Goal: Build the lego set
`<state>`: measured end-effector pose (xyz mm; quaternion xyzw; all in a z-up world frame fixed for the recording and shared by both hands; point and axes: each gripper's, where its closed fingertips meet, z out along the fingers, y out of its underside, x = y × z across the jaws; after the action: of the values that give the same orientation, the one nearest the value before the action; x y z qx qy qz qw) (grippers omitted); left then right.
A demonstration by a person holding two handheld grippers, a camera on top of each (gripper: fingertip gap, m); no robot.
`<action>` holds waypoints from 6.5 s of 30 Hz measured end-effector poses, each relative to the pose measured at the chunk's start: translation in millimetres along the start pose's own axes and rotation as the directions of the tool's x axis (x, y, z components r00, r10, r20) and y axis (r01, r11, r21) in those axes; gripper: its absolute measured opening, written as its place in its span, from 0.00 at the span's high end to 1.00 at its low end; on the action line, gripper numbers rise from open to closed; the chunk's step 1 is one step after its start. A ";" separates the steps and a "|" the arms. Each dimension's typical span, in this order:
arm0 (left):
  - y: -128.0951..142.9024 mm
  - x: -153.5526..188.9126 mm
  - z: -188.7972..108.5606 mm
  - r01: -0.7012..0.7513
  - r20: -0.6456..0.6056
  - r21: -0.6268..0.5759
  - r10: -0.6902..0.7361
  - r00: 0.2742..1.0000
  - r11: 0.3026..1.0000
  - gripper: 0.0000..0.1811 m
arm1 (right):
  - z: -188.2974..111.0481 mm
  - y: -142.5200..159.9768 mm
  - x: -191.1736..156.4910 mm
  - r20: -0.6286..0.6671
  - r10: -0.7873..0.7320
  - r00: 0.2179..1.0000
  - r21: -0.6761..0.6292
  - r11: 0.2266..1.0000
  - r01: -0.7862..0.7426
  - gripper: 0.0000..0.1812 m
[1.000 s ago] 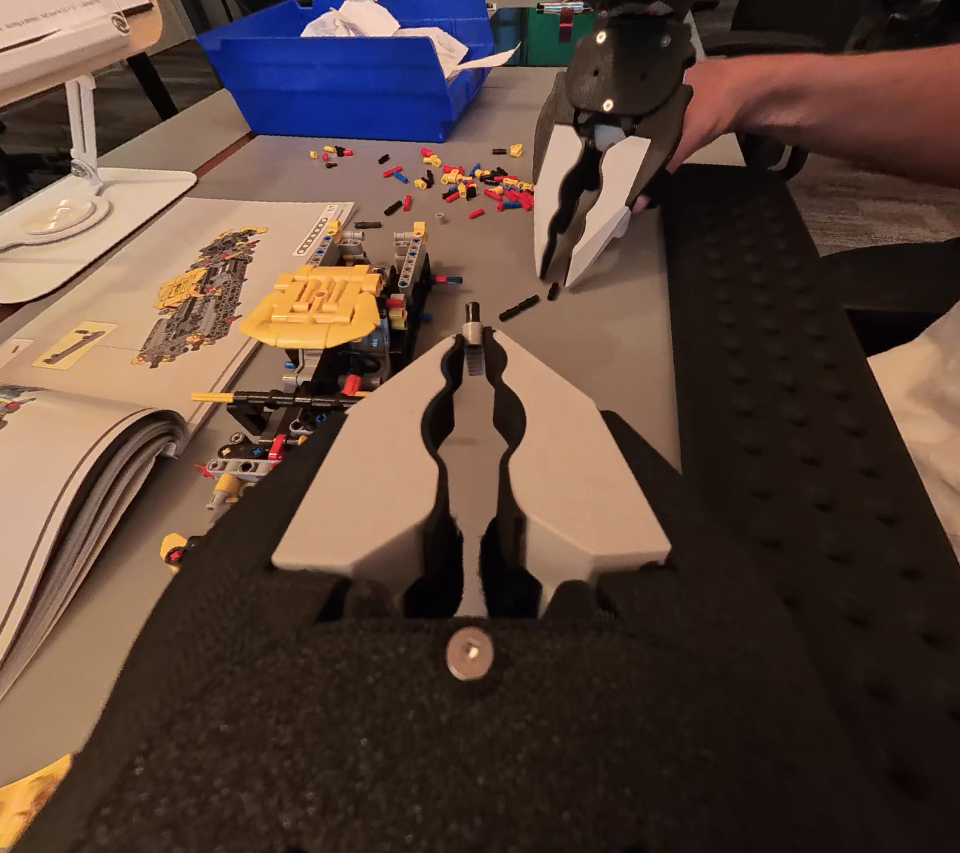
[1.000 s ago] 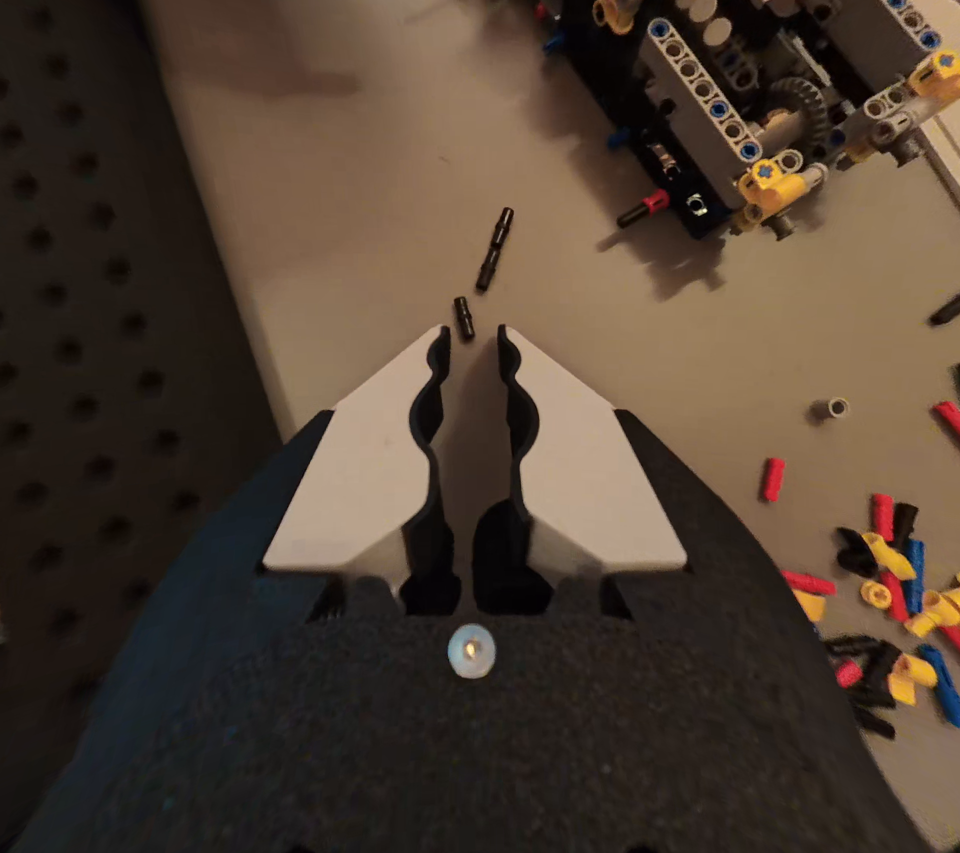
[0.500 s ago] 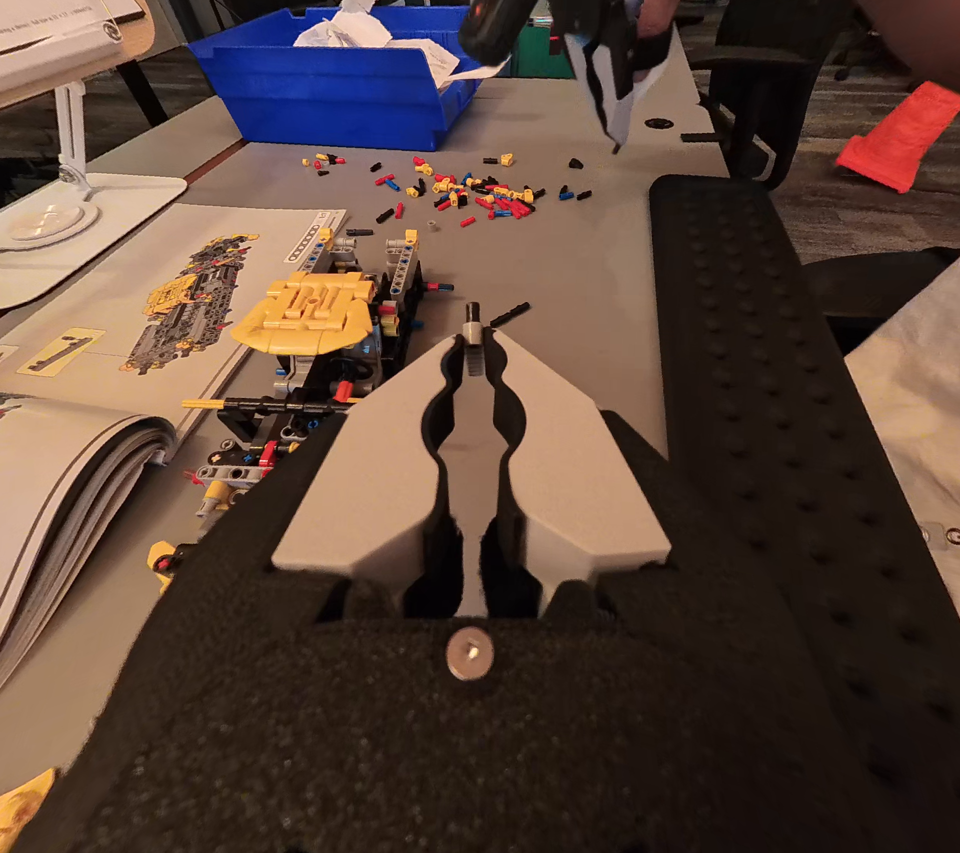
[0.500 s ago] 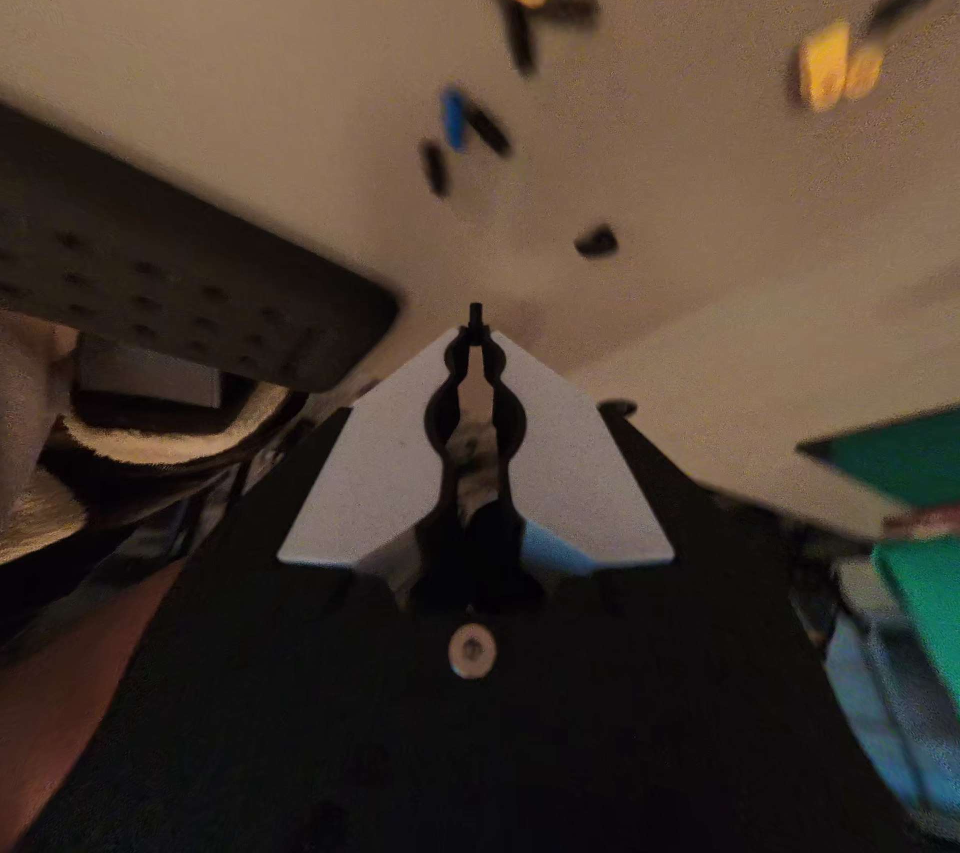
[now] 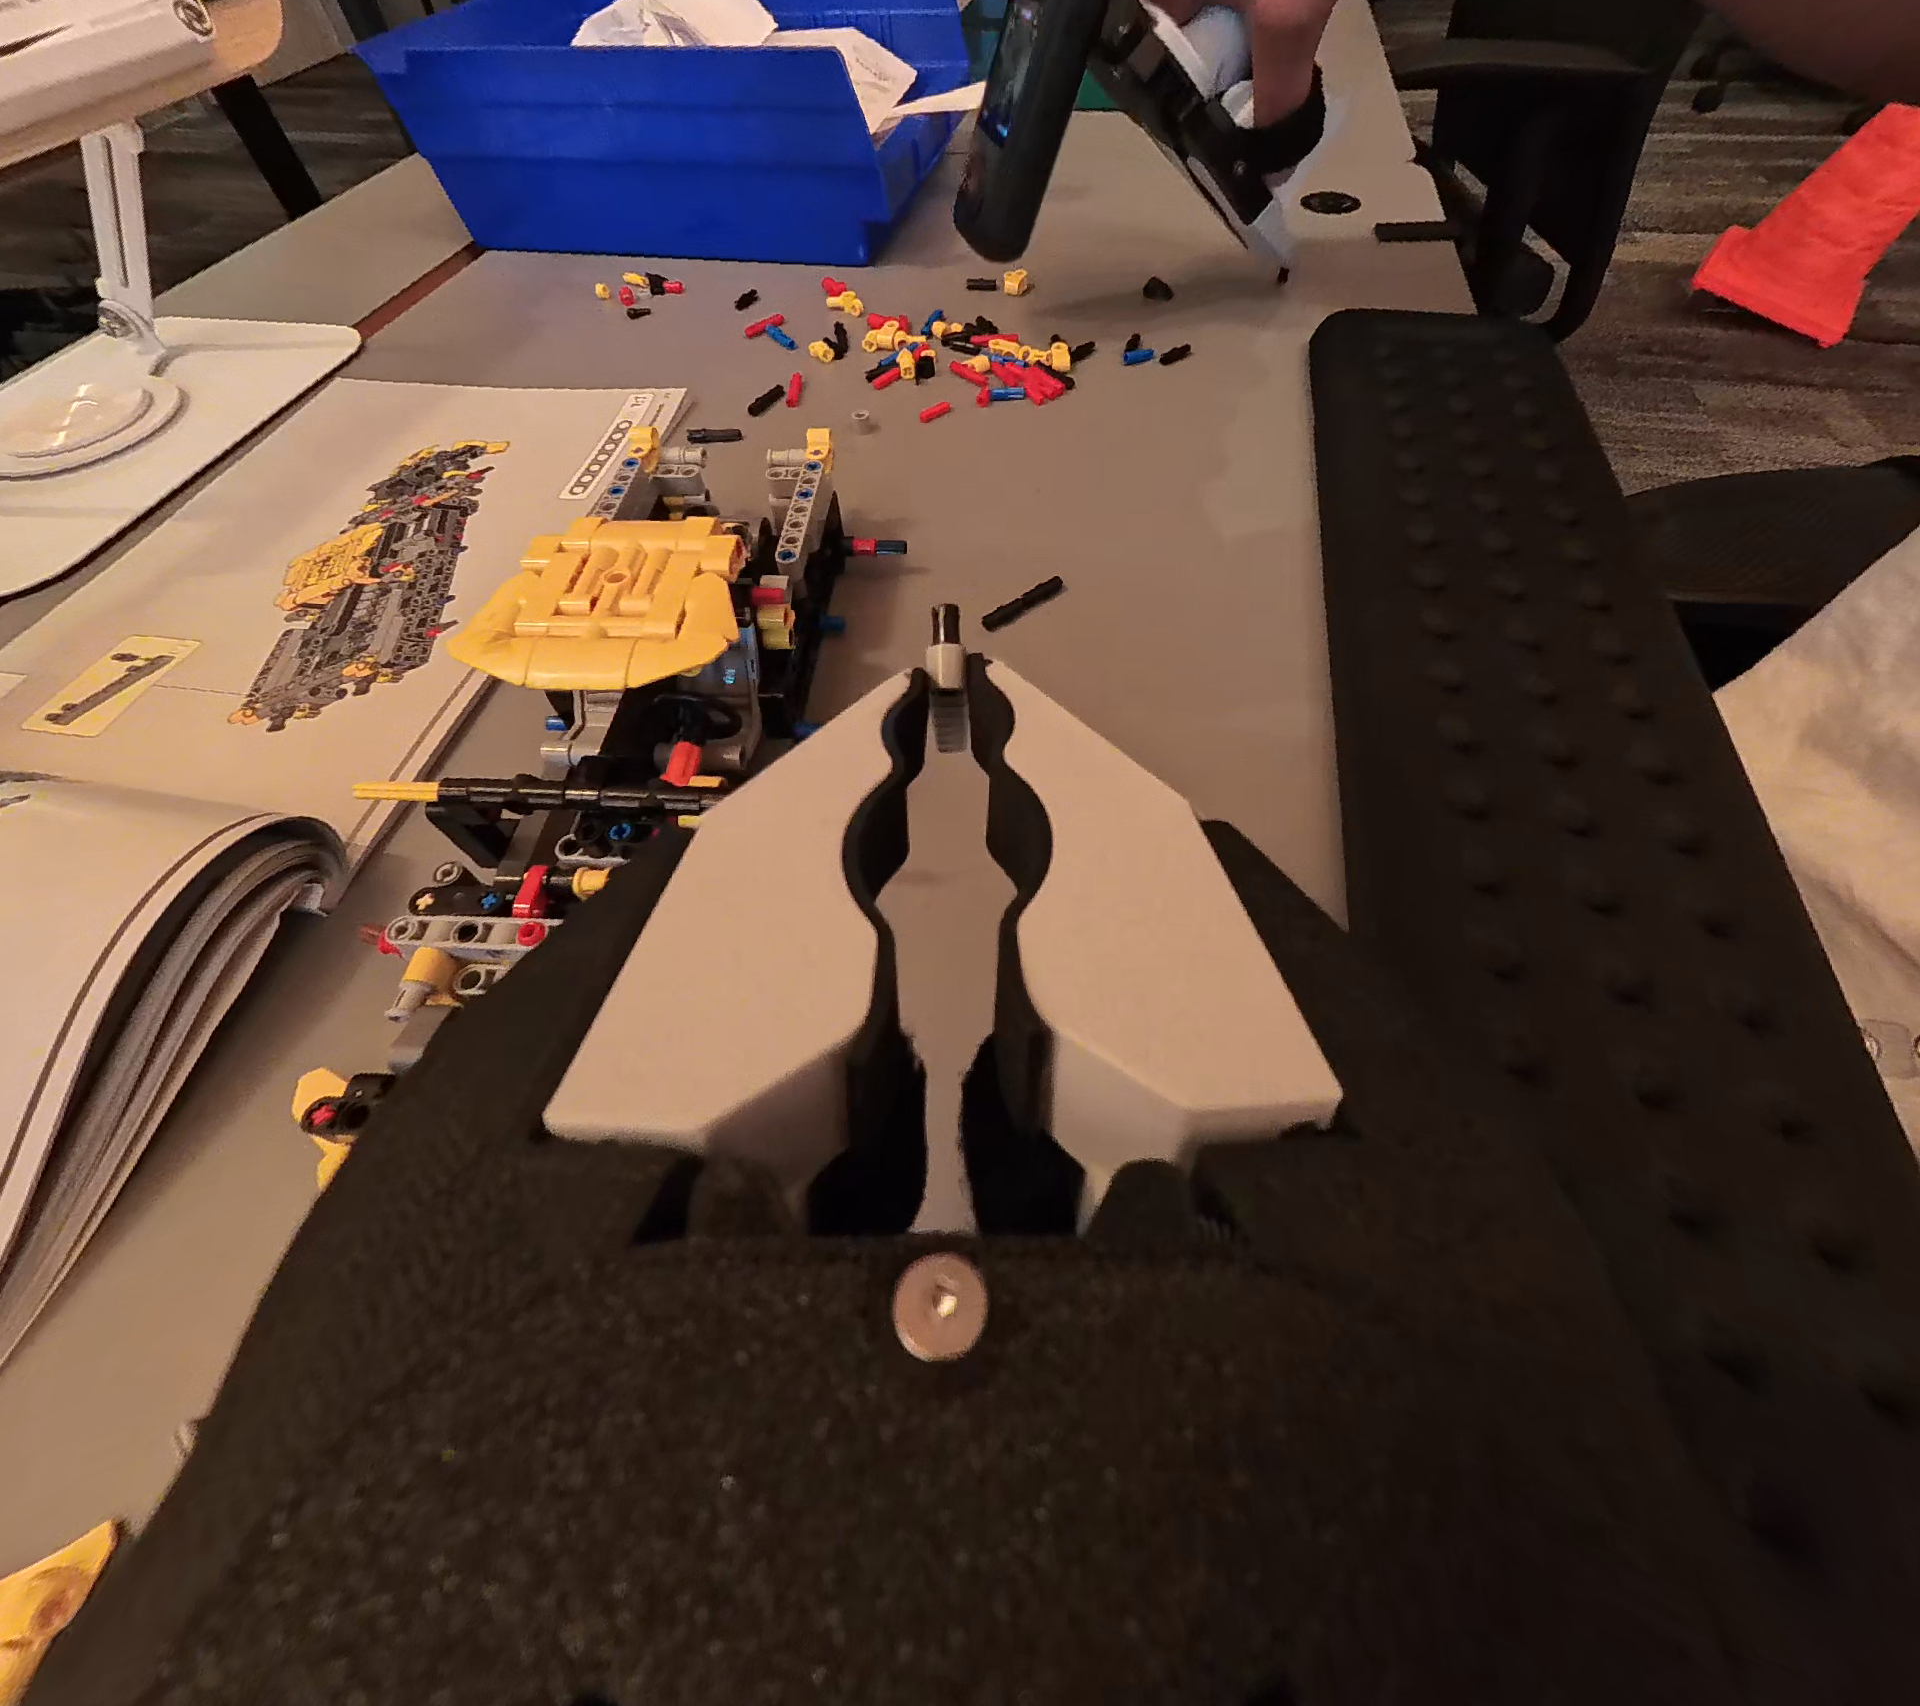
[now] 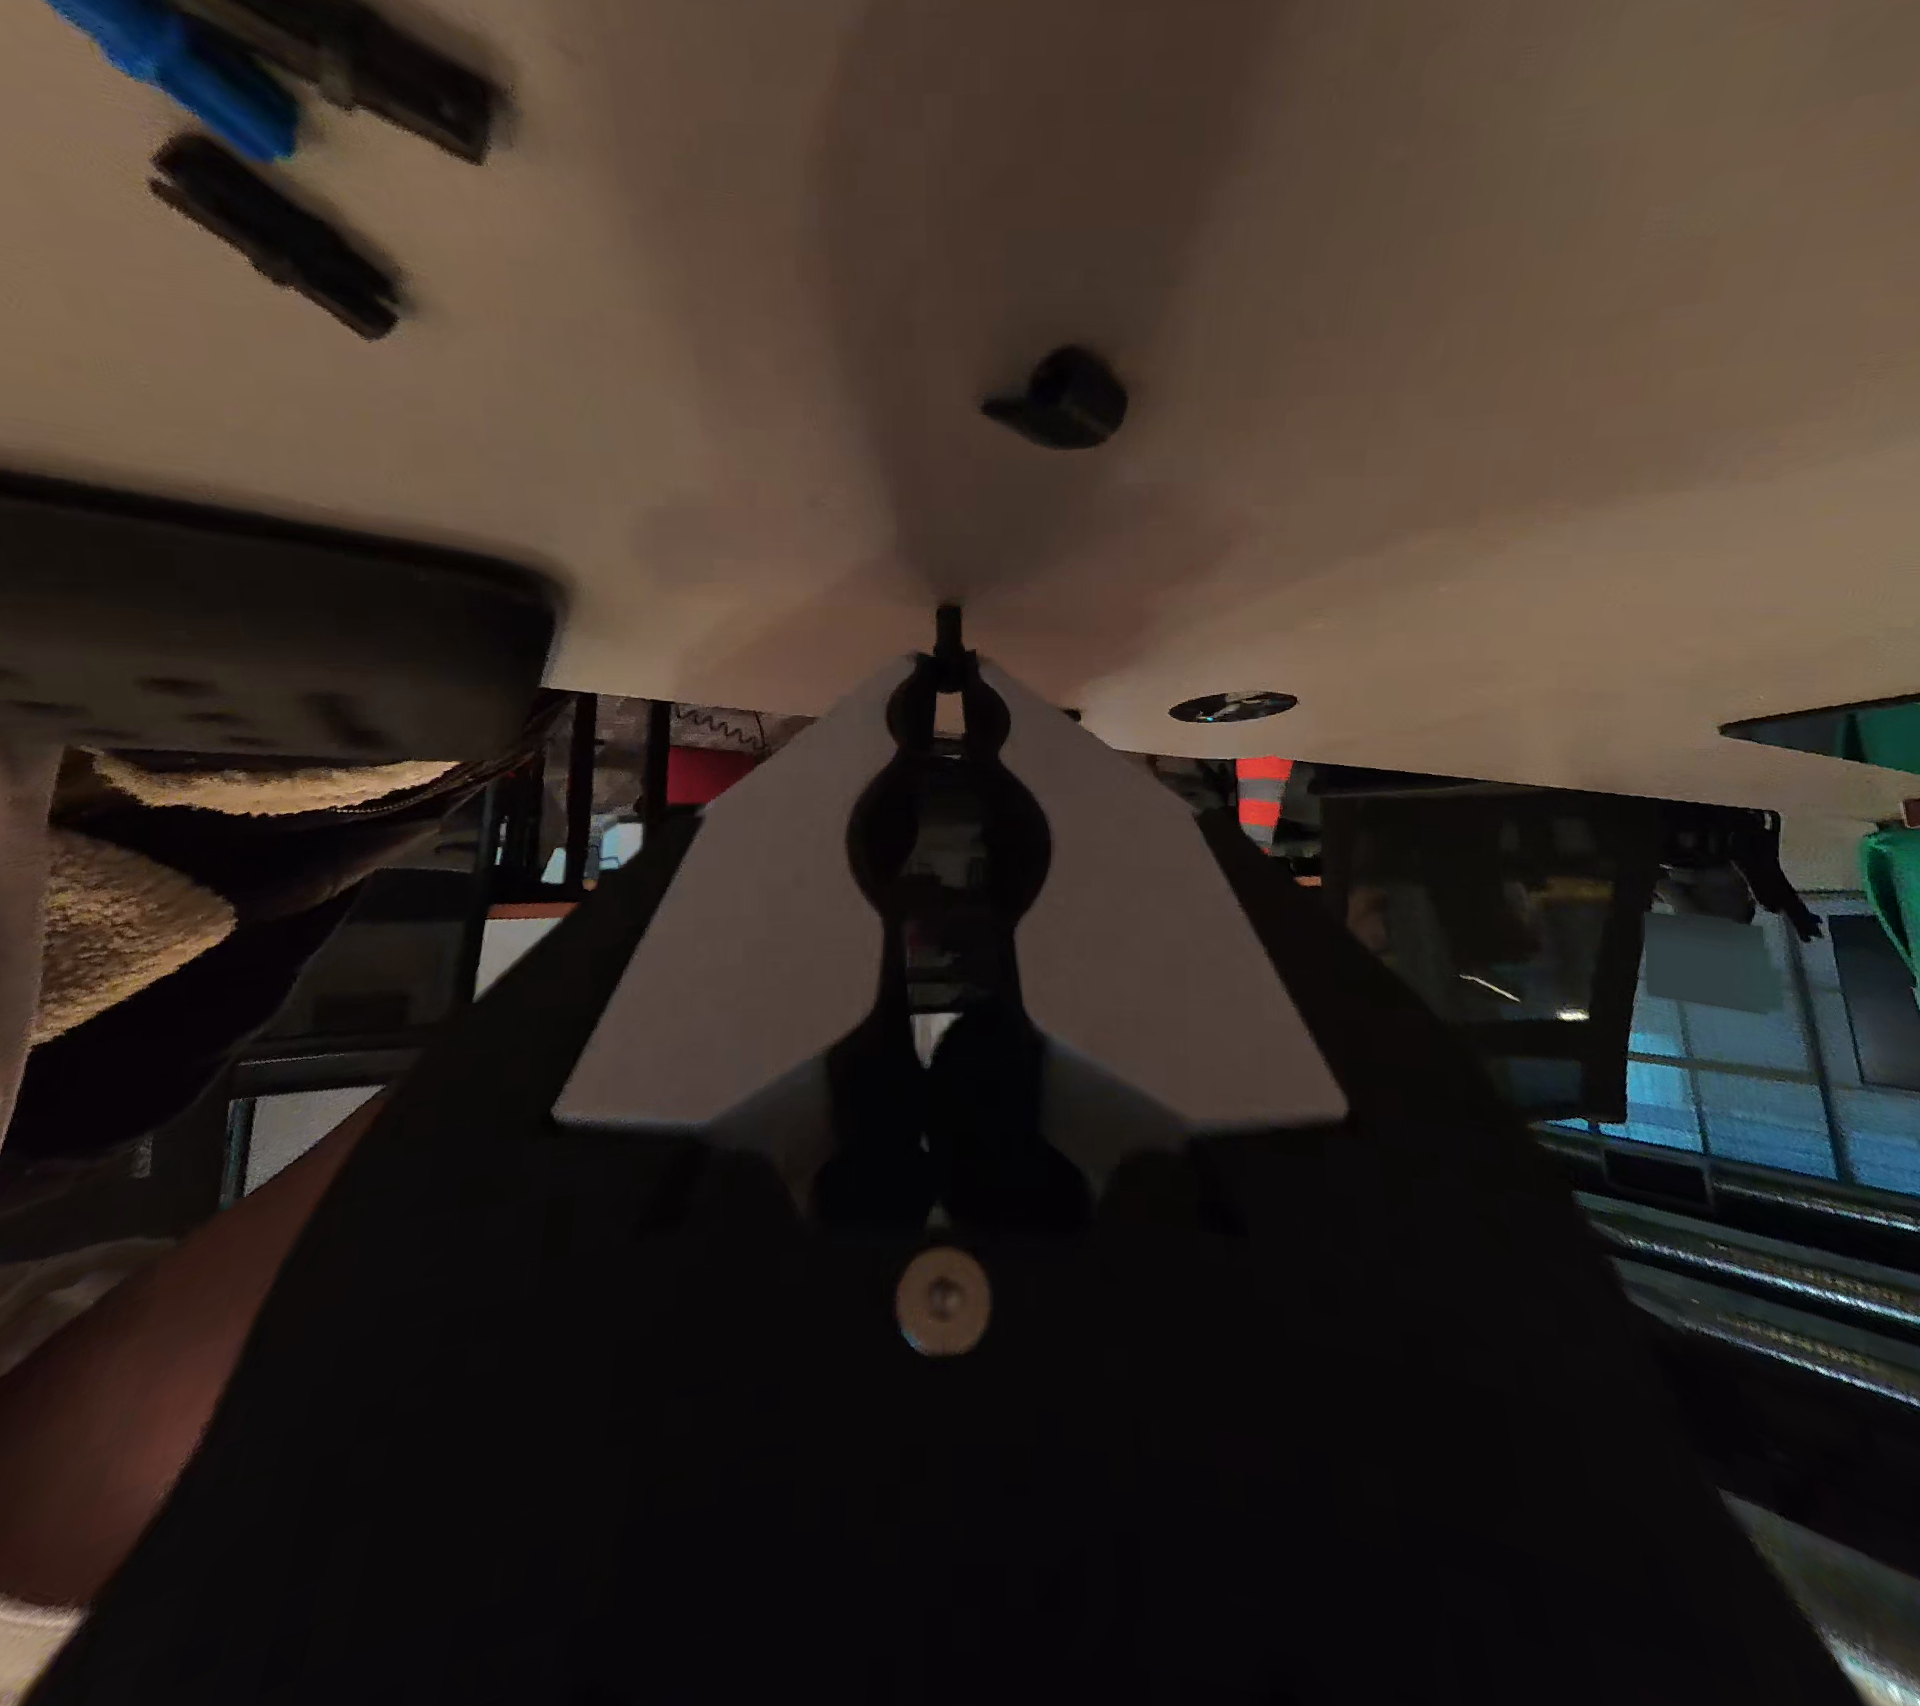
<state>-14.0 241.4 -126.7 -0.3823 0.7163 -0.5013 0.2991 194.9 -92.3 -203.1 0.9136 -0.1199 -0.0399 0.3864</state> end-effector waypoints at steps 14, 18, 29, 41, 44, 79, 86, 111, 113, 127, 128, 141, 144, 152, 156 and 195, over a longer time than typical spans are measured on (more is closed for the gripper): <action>0.9 1.7 0.3 0.002 -0.011 -0.003 -0.002 1.000 1.000 0.96 | -4.4 3.1 6.2 -0.054 -0.010 0.998 0.074 0.997 0.014 0.89; 1.3 1.3 0.1 0.005 -0.012 -0.004 -0.005 1.000 1.000 0.96 | -18.5 7.5 19.4 -0.116 -0.019 0.993 0.341 0.938 0.057 0.88; 0.8 3.0 1.5 0.003 -0.017 -0.004 -0.003 1.000 1.000 0.96 | -11.1 10.0 3.2 -0.114 -0.072 0.991 0.903 0.409 0.134 0.89; 5.1 1.6 2.7 0.002 -0.013 -0.022 -0.002 1.000 1.000 0.96 | -6.5 -8.5 1.9 -0.127 -0.089 0.988 0.905 0.398 0.153 0.92; 5.1 1.8 2.6 0.004 -0.016 -0.021 -0.004 1.000 1.000 0.96 | -4.3 -9.5 3.1 -0.133 -0.089 0.987 0.896 0.414 0.158 0.93; -31.4 16.9 -14.3 0.006 -0.099 0.176 0.012 0.995 0.984 0.96 | -272.5 -95.7 -297.4 -0.480 -0.655 0.584 0.861 -0.478 0.171 0.98; -28.8 19.2 -12.2 -0.030 -0.088 0.156 0.044 0.995 0.987 0.96 | -267.5 -96.3 -297.3 -0.470 -0.681 0.562 0.873 -0.453 0.182 0.98; -37.8 15.8 -17.9 0.139 -0.170 0.201 -0.106 0.980 0.970 0.96 | -275.4 -86.9 -289.8 -0.314 -0.824 0.472 0.939 -0.344 0.023 0.94; -37.9 17.2 -17.6 0.140 -0.177 0.199 -0.105 0.979 0.970 0.96 | -274.8 -90.1 -289.5 -0.312 -0.819 0.482 0.939 -0.342 0.028 0.94; -33.5 19.4 -16.0 0.124 -0.179 0.168 -0.093 0.979 0.978 0.96 | -271.2 -95.6 -299.9 -0.364 -0.798 0.480 0.928 -0.356 0.112 0.98; -32.6 18.3 -15.7 0.119 -0.170 0.164 -0.091 0.981 0.979 0.96 | -271.0 -97.5 -300.0 -0.362 -0.794 0.488 0.928 -0.354 0.113 0.98; -48.4 -9.2 -25.2 0.407 -0.239 0.278 -0.348 0.906 0.870 0.96 | -302.5 -89.3 -281.3 -0.402 -0.718 0.568 0.850 -0.523 -0.059 0.84; -58.3 -36.5 -48.1 0.557 -0.301 0.389 -0.471 0.829 0.734 0.96 | -310.9 -103.4 -291.4 -0.490 -0.574 0.656 0.804 -0.589 0.084 0.79; -66.2 -52.4 -74.2 0.570 -0.311 0.496 -0.479 0.821 0.655 0.96 | -334.0 -120.7 -314.6 -0.353 -0.758 0.548 0.882 -0.465 -0.074 0.86; -72.5 -42.1 -74.6 0.505 -0.296 0.512 -0.410 0.863 0.694 0.96 | -340.0 -103.4 -311.1 -0.240 -0.906 0.349 0.866 -0.362 -0.344 0.96; -57.6 -27.2 -47.9 0.460 -0.253 0.393 -0.388 0.886 0.796 0.95 | -326.7 -105.1 -302.5 -0.216 -0.911 0.351 0.890 -0.332 -0.312 0.97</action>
<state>-24.2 276.1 -55.7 -0.4140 0.5008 -0.7335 0.1995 -24.0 281.6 -56.2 0.6668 0.1081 -0.4634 -0.5735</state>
